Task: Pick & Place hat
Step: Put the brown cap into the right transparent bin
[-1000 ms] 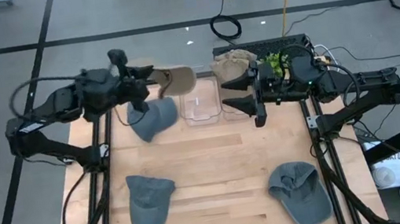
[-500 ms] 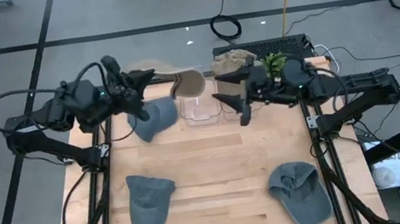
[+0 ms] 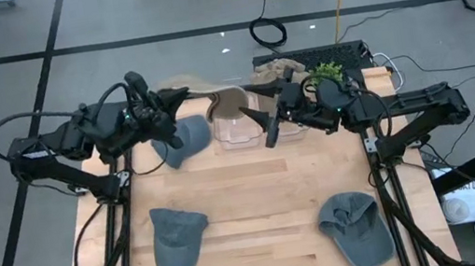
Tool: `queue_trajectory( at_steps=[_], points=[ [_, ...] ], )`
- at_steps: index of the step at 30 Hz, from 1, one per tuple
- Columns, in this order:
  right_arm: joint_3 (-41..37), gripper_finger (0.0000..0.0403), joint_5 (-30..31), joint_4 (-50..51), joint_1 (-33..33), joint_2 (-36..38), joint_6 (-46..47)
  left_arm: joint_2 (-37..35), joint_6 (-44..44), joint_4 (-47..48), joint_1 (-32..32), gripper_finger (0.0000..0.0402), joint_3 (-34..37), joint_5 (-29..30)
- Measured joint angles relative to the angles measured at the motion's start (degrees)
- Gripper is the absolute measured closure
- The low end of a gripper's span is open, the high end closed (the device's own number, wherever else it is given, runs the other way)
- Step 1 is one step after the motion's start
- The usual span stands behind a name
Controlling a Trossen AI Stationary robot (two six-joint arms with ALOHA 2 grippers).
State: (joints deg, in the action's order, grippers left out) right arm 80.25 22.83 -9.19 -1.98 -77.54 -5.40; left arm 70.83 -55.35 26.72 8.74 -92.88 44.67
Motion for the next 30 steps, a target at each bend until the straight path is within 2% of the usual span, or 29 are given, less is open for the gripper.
queue_trajectory(
  at_steps=[3,5,11,12,17,23,30],
  points=[
    [0.00,0.0192,-0.16,0.02,0.03,0.00,0.14,0.00,0.21,-0.02,0.48,0.0400,0.00,0.79],
    [0.00,0.0225,-0.33,0.40,0.01,0.00,0.20,0.00,0.55,-0.02,0.81,0.0400,0.00,0.76],
    [0.00,0.0374,0.05,0.93,0.00,0.02,-0.35,0.01,1.70,0.07,1.53,0.0400,0.00,0.83],
    [0.00,0.0386,0.21,0.72,0.06,0.04,-1.03,-0.02,1.74,0.07,1.65,0.0400,0.00,0.83],
    [0.02,0.0398,0.49,0.79,0.05,0.11,-2.54,-0.04,4.47,0.12,2.45,0.0393,0.00,0.46],
    [0.00,0.0400,-0.42,0.96,0.04,1.93,-5.46,0.04,13.25,-0.17,3.01,0.0354,0.00,-0.60],
    [0.00,0.0402,-0.59,2.82,-0.09,5.20,-7.77,0.12,19.09,-3.45,2.95,0.0304,0.02,-0.35]
  ],
)
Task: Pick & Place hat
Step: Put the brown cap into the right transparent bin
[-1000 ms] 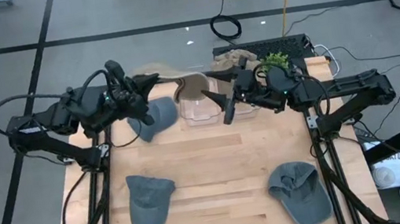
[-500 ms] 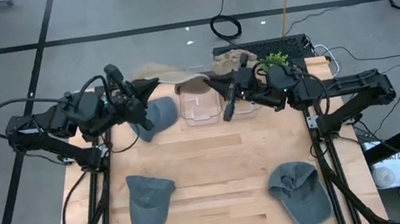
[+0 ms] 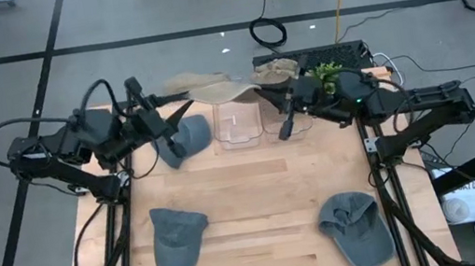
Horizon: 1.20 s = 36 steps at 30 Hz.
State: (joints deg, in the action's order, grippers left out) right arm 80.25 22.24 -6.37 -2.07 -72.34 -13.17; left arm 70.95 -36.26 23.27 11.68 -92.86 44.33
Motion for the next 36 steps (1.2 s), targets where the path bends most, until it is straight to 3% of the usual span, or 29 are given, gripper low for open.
queue_trajectory(
  at_steps=[6,13,20,32,36],
  points=[
    [0.00,0.0402,1.97,1.10,-1.21,2.07,-5.50,-0.01,3.06,-2.86,-0.04,0.0237,0.00,0.57],
    [0.00,0.0402,8.96,1.24,-3.29,4.29,-18.52,-0.12,15.92,-3.31,-0.09,0.0176,0.00,-0.04],
    [0.00,0.0402,13.82,1.15,-3.53,5.03,-29.39,-0.12,34.66,-3.03,-1.08,0.0159,0.00,-9.87],
    [0.00,0.0403,15.47,0.32,-3.69,5.09,-42.00,-0.12,72.40,-2.86,-5.77,0.0158,0.00,-26.59],
    [0.00,0.0403,15.34,-0.45,-4.16,5.09,-44.94,-0.12,80.54,-2.44,-7.56,0.0158,0.00,-31.20]
  ],
)
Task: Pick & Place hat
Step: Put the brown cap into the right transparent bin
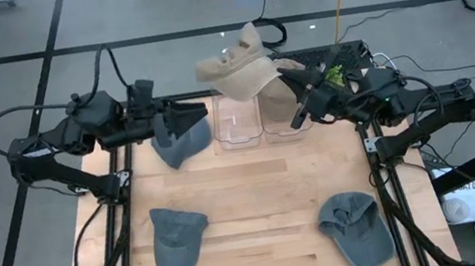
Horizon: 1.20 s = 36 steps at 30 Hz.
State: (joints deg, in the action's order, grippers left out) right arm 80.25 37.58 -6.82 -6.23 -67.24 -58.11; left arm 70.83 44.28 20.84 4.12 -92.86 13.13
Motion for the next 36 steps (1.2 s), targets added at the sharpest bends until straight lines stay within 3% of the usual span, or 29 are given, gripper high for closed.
queue_trajectory(
  at_steps=[11,16,20,26,31,36],
  points=[
    [0.00,0.0403,-0.06,-9.85,-3.33,0.13,-14.74,0.50,8.89,-1.61,-6.09,0.0150,0.00,-10.93],
    [0.00,0.0403,0.09,-12.05,-4.76,0.11,-19.57,3.43,12.37,-3.57,-7.95,0.0105,-0.02,-12.58],
    [0.00,0.0403,0.08,-12.84,-4.93,0.11,-20.69,6.44,14.81,-11.20,-9.43,0.0064,-0.02,-17.97],
    [0.00,0.0403,0.50,-12.74,-5.18,-0.18,-20.67,9.64,15.20,-19.38,-10.18,0.0029,0.00,-19.03],
    [0.00,0.0403,2.88,-12.60,-5.30,-0.66,-20.78,10.55,14.76,-21.11,-10.21,0.0048,0.00,-19.17],
    [0.00,0.0403,3.04,-12.66,-5.90,-0.76,-22.32,10.45,15.64,-20.52,-10.28,0.0133,0.00,-18.96]
  ],
)
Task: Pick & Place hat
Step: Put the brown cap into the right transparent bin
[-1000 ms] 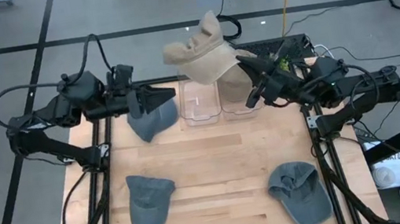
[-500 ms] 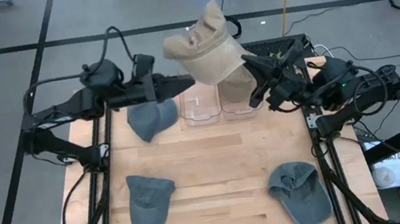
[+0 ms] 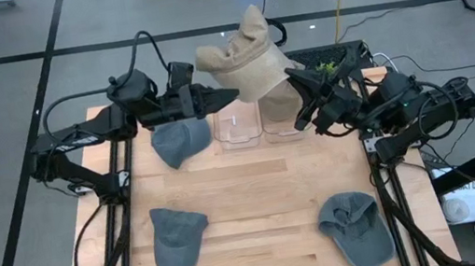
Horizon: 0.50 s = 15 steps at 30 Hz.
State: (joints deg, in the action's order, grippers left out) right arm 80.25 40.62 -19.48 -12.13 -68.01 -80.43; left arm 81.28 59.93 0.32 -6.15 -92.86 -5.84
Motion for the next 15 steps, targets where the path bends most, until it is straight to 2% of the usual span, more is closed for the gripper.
queue_trajectory(
  at_steps=[7,11,13,15],
  points=[
    [0.00,0.0403,-0.11,-0.94,-0.36,-0.02,-1.28,0.02,2.11,0.13,-0.52,0.0287,0.00,0.77],
    [0.00,0.0403,0.18,-0.96,-0.38,0.00,-1.27,-0.05,-0.05,-0.55,-0.54,0.0367,0.00,-0.09],
    [0.00,0.0403,0.10,-0.84,-0.38,0.00,-1.18,-0.22,-2.14,-0.90,-0.59,0.0387,-0.06,-1.23],
    [0.00,0.0399,0.09,-0.66,-0.37,-0.02,-0.97,-0.22,-3.27,-0.72,-0.59,0.0387,-0.07,-2.15]
  ],
)
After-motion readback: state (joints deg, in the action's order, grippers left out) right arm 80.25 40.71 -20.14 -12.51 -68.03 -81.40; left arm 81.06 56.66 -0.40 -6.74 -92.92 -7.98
